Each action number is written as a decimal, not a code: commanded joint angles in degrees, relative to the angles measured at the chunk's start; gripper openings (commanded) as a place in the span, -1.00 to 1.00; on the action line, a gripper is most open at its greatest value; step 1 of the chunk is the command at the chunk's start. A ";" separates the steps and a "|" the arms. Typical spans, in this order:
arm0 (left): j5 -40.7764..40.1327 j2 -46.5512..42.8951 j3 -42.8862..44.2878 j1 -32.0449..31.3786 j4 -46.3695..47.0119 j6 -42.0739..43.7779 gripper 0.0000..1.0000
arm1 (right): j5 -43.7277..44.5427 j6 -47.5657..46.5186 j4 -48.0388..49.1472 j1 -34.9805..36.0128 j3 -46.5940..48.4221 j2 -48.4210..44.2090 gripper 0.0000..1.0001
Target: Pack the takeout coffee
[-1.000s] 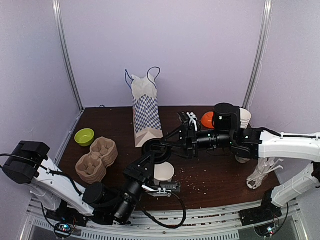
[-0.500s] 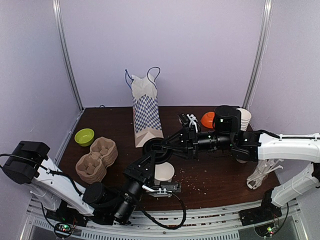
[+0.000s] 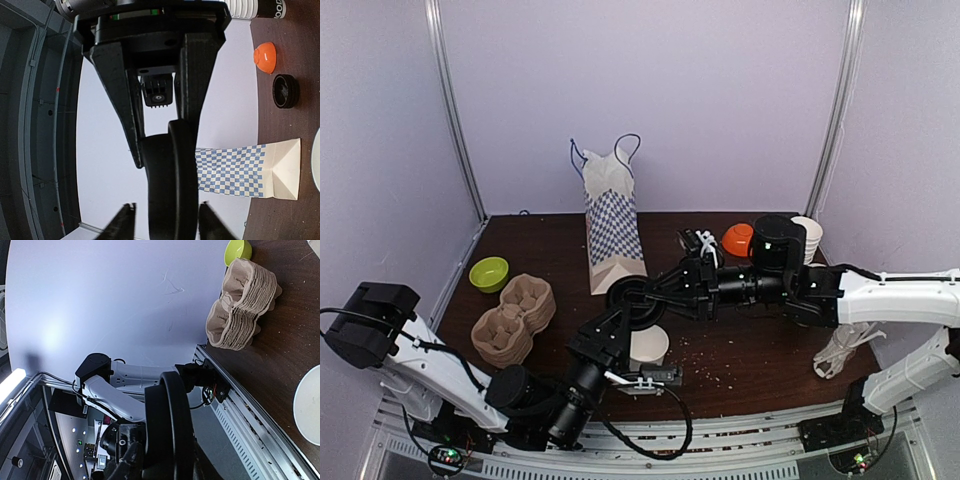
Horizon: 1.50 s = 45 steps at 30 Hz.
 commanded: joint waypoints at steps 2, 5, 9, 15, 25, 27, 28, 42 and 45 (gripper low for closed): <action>-1.65 -1.26 1.34 -0.20 17.14 3.64 0.42 | 2.77 -1.34 1.15 0.13 -0.70 -3.00 -0.66; -3.01 -1.89 1.03 -0.32 17.13 3.10 0.61 | 4.57 -1.83 0.65 -0.56 -1.01 -4.00 -0.66; -6.13 -3.48 0.37 -0.87 17.14 0.68 0.90 | 8.12 -3.53 -2.20 -2.55 -1.69 -6.51 -0.67; -13.93 -10.14 -3.38 -0.91 17.13 -6.71 0.96 | 10.87 -10.05 -11.14 -8.59 -1.47 -10.65 -0.66; -21.24 -20.57 0.64 -0.12 3.92 -32.68 0.97 | 10.38 -24.26 -23.01 -11.27 1.91 -8.56 -0.66; -19.32 -22.88 2.26 0.54 -11.99 -47.80 0.97 | 10.74 -25.27 -23.31 -11.24 1.74 -8.14 -0.66; -17.22 -24.68 3.92 1.29 -27.82 -59.91 0.97 | 11.11 -25.64 -23.31 -11.30 1.68 -8.03 -0.66; 50.77 -31.25 21.14 29.21 -100.19 -147.05 0.96 | 2.96 -24.35 -17.48 -7.95 -2.23 -5.85 -0.65; 59.07 -30.75 14.35 29.36 -93.66 -155.21 0.95 | 3.11 -22.19 -15.29 -5.34 -2.77 -4.33 -0.64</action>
